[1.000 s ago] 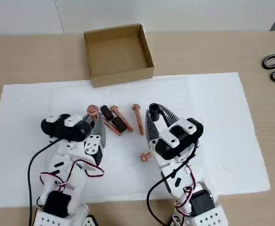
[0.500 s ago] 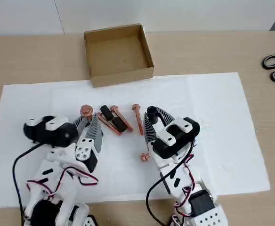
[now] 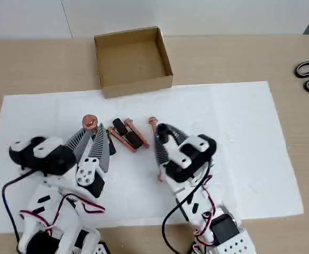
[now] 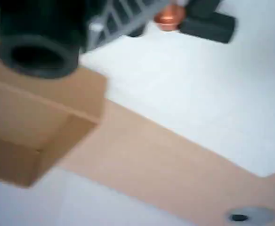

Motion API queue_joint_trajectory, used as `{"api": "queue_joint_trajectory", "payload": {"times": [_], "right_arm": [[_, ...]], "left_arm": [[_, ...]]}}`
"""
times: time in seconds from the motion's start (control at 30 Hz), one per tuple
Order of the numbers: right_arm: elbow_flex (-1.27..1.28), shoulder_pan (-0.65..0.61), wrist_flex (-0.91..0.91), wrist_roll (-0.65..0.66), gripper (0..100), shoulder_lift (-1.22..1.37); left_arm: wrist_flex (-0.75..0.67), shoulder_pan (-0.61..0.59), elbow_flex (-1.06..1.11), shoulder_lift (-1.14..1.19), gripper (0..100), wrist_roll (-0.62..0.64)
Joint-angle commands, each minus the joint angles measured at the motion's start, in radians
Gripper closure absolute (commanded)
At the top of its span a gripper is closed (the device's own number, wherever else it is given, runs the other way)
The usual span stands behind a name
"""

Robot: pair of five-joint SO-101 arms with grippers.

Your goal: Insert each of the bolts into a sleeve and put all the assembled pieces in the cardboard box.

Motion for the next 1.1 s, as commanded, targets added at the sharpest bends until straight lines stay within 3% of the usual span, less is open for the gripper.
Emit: {"api": "queue_joint_trajectory", "payload": {"times": [0.0,0.27,0.43,0.6,0.77,1.07], "right_arm": [[0.008,-0.041,0.004,0.012,99.5,-0.016],[0.008,-0.041,0.004,0.012,99.5,-0.016],[0.008,-0.042,0.004,0.021,99.5,-0.016],[0.008,-0.045,-0.007,0.167,99.5,-0.018],[0.008,-0.041,-0.096,0.095,99.5,-0.018],[0.008,-0.042,-0.182,0.049,99.5,-0.016]], "left_arm": [[0.083,0.006,-0.145,0.140,99,0.008],[0.072,0.006,-0.407,0.459,99,0.046],[-0.152,0.006,-0.343,0.451,99,0.160],[-0.356,0.057,-0.203,0.417,99,0.163],[-0.359,0.201,-0.179,0.396,99,0.163],[-0.359,0.221,-0.240,0.402,99,0.163]]}}
